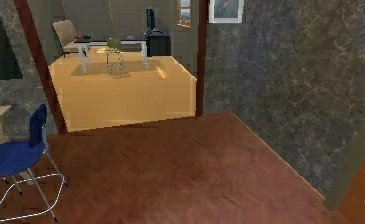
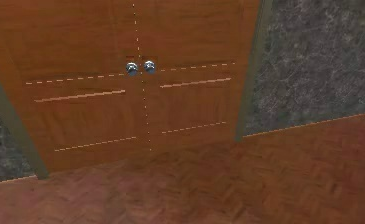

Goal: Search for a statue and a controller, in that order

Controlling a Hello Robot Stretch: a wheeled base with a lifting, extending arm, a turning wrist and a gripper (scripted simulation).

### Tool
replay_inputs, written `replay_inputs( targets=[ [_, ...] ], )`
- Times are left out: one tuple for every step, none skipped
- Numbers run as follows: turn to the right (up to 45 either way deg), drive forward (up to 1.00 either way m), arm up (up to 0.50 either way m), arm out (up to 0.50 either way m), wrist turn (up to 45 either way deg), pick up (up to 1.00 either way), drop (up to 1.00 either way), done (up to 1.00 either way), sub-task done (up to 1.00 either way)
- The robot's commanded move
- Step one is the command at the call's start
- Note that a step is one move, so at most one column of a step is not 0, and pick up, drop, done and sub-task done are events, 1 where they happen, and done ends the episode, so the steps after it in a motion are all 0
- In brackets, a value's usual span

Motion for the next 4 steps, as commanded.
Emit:
replay_inputs(
  targets=[
    [-9.0,0.00,0.00,0.00,0.0,0.00,0.00,0.00,0.00],
    [0.0,1.00,0.00,0.00,0.0,0.00,0.00,0.00,0.00],
    [-3.0,0.00,0.00,0.00,0.0,0.00,0.00,0.00,0.00],
    [0.0,1.00,0.00,0.00,0.0,0.00,0.00,0.00,0.00]
  ],
)
